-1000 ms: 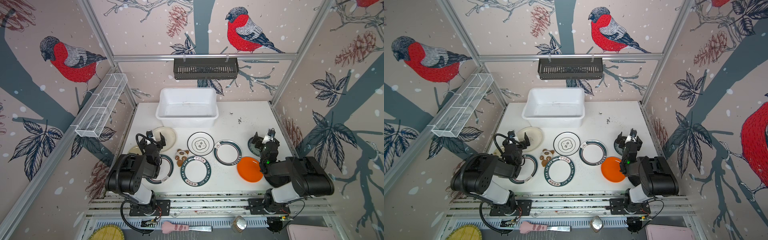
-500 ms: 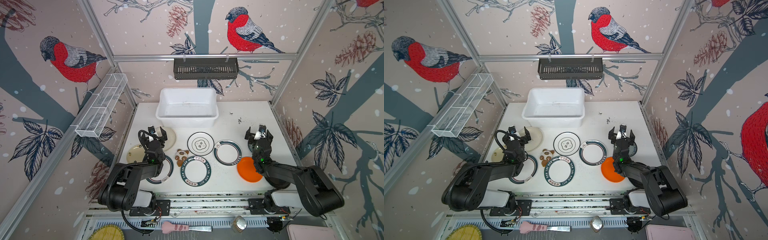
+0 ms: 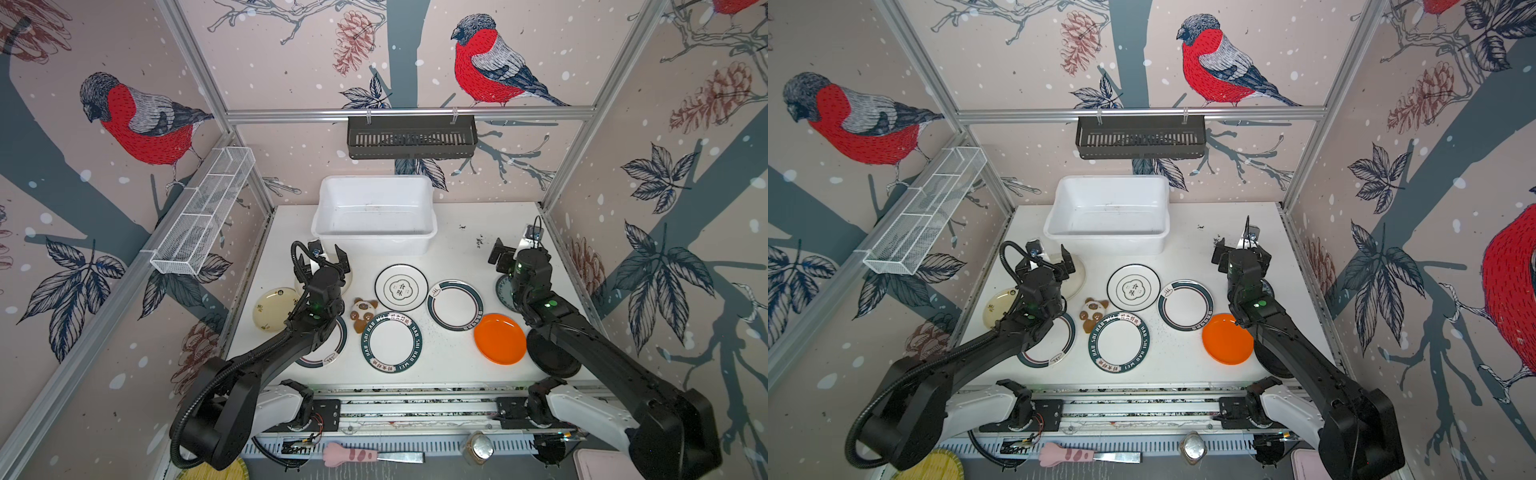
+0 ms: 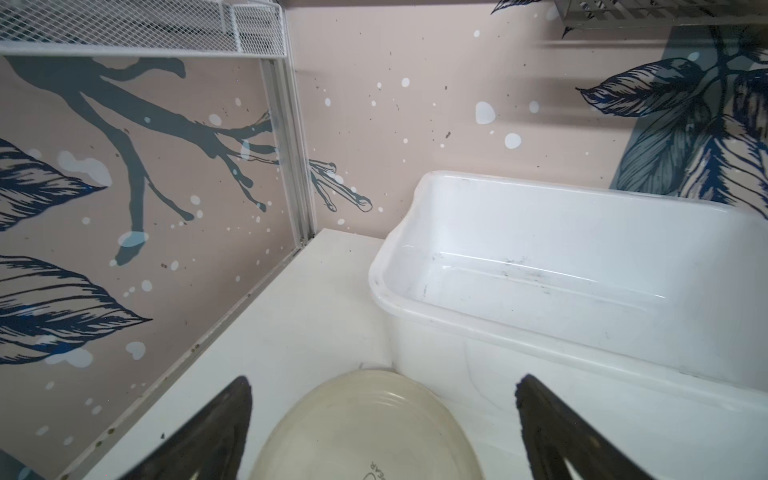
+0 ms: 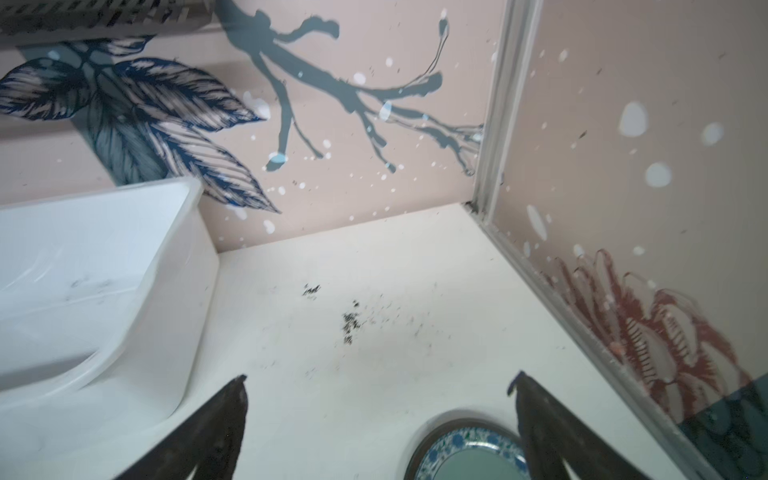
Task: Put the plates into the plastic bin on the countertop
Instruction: 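Move the right gripper down to the green-and-red-rimmed white plate while the left gripper hovers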
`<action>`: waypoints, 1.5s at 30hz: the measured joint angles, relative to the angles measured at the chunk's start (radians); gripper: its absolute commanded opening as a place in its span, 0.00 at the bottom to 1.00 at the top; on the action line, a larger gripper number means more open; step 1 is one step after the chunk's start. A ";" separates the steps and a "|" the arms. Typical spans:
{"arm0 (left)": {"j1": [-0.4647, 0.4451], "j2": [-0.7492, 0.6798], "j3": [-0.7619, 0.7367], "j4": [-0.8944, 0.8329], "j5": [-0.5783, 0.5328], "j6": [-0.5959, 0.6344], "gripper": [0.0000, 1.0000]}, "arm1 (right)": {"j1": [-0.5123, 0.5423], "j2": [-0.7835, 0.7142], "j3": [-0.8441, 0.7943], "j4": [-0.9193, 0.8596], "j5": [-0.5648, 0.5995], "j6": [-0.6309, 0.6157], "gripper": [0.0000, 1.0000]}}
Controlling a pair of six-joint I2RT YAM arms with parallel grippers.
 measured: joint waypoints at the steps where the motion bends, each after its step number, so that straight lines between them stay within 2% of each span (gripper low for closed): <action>1: -0.002 -0.010 0.011 -0.032 0.031 -0.023 0.98 | -0.010 -0.001 0.011 -0.053 -0.046 0.031 0.99; 6: -0.009 -0.030 0.040 -0.151 0.162 -0.091 0.98 | -0.052 0.012 0.063 -0.314 -0.254 0.142 0.99; 9: -0.015 -0.037 0.042 -0.188 0.230 -0.117 0.98 | -0.077 0.011 0.070 -0.450 -0.325 0.188 0.99; 15: -0.021 -0.029 0.032 -0.190 0.309 -0.162 0.98 | -0.087 -0.032 -0.005 -0.557 -0.514 0.259 0.99; 23: -0.021 0.005 0.032 -0.187 0.361 -0.174 0.98 | -0.125 -0.048 -0.138 -0.505 -0.725 0.357 0.96; 30: -0.021 0.002 0.030 -0.168 0.400 -0.174 0.98 | -0.127 -0.037 -0.229 -0.401 -0.827 0.444 0.88; 38: -0.022 -0.002 0.028 -0.161 0.403 -0.184 0.98 | -0.090 -0.016 -0.260 -0.312 -0.880 0.524 0.85; 45: -0.022 -0.019 0.024 -0.161 0.403 -0.198 0.98 | -0.037 -0.021 -0.296 -0.252 -0.878 0.623 0.84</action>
